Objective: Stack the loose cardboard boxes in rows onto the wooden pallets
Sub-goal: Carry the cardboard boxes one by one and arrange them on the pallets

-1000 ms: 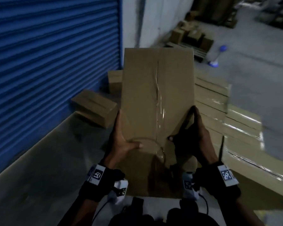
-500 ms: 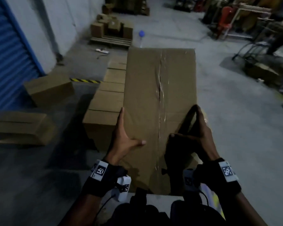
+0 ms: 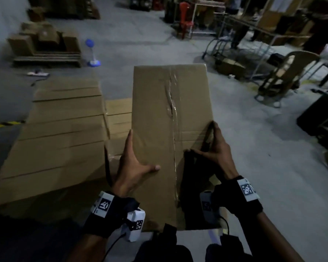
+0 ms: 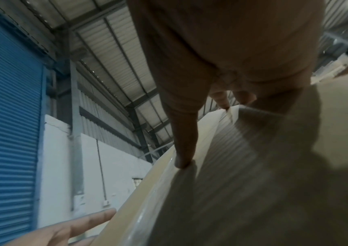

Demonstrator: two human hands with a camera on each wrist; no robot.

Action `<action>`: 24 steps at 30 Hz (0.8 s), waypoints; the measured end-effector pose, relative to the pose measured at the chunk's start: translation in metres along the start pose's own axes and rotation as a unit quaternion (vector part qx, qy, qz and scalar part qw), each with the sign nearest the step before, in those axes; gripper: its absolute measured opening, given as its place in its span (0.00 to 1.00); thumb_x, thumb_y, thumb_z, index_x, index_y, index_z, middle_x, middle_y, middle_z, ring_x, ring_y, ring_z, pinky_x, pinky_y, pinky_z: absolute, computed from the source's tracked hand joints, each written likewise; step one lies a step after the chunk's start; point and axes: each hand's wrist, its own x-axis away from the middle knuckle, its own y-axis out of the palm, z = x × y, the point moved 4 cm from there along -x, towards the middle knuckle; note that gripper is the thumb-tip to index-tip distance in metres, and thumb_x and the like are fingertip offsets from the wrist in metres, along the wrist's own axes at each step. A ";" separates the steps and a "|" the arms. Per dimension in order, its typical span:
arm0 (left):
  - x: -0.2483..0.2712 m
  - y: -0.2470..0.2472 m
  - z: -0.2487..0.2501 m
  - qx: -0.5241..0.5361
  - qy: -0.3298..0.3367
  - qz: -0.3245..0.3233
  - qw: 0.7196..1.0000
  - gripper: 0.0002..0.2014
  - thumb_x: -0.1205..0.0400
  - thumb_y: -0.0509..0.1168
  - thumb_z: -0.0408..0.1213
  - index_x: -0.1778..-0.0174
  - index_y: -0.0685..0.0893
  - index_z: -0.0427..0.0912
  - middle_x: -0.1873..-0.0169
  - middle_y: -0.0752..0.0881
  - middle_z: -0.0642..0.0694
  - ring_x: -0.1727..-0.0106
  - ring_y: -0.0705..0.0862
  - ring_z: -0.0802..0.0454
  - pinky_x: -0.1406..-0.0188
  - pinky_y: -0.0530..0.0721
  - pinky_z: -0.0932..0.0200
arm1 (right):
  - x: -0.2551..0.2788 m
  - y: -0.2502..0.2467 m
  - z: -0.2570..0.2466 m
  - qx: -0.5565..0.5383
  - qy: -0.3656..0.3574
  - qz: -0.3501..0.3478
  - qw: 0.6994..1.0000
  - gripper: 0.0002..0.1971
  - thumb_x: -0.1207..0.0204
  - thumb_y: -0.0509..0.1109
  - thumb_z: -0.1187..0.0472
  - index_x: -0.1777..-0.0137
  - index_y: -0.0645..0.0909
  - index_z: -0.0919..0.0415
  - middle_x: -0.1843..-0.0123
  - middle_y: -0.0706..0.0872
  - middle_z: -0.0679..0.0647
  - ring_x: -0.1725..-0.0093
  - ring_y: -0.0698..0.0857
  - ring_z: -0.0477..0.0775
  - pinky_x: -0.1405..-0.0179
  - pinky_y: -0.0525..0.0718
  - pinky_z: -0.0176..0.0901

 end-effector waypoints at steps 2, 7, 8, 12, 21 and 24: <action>-0.037 0.022 0.010 -0.001 0.014 -0.007 1.000 0.68 0.42 0.87 0.34 0.14 0.48 0.57 0.17 0.60 0.52 0.20 0.62 0.54 0.20 0.65 0.46 | -0.039 -0.015 0.007 0.007 0.000 0.019 1.000 0.62 0.43 0.87 0.46 0.13 0.53 0.51 0.17 0.68 0.56 0.21 0.71 0.59 0.25 0.72 0.49; -0.123 0.082 0.041 -0.012 0.021 -0.009 1.000 0.67 0.41 0.86 0.34 0.14 0.47 0.58 0.16 0.59 0.53 0.20 0.62 0.53 0.24 0.65 0.53 | -0.134 -0.052 0.025 0.006 0.017 0.023 1.000 0.60 0.42 0.87 0.46 0.14 0.54 0.47 0.19 0.70 0.57 0.23 0.72 0.60 0.27 0.73 0.48; -0.138 0.095 0.045 -0.017 0.016 -0.009 1.000 0.67 0.40 0.86 0.34 0.14 0.46 0.58 0.16 0.58 0.52 0.19 0.61 0.52 0.22 0.65 0.52 | -0.152 -0.057 0.032 0.002 0.023 0.024 0.999 0.59 0.42 0.87 0.46 0.14 0.54 0.47 0.19 0.70 0.57 0.23 0.73 0.60 0.27 0.74 0.48; -0.184 0.132 0.052 0.001 0.008 -0.003 1.000 0.66 0.41 0.86 0.35 0.15 0.48 0.60 0.16 0.60 0.53 0.18 0.63 0.51 0.20 0.67 0.41 | -0.205 -0.068 0.056 0.001 0.025 0.029 0.999 0.60 0.43 0.87 0.42 0.15 0.55 0.45 0.19 0.71 0.55 0.24 0.74 0.59 0.27 0.77 0.53; -0.275 0.222 0.069 -0.021 -0.010 0.076 0.997 0.63 0.37 0.85 0.39 0.15 0.48 0.59 0.18 0.61 0.51 0.21 0.65 0.51 0.25 0.70 0.48 | -0.359 -0.089 0.116 -0.031 -0.027 -0.035 0.999 0.59 0.43 0.86 0.41 0.15 0.55 0.44 0.18 0.70 0.55 0.23 0.73 0.60 0.25 0.75 0.59; -0.296 0.251 0.078 -0.026 -0.020 0.131 0.991 0.60 0.35 0.84 0.37 0.15 0.49 0.56 0.17 0.60 0.51 0.24 0.62 0.58 0.30 0.65 0.57 | -0.406 -0.094 0.128 -0.033 -0.062 -0.076 0.995 0.59 0.41 0.86 0.43 0.14 0.53 0.45 0.17 0.68 0.53 0.21 0.70 0.59 0.23 0.73 0.56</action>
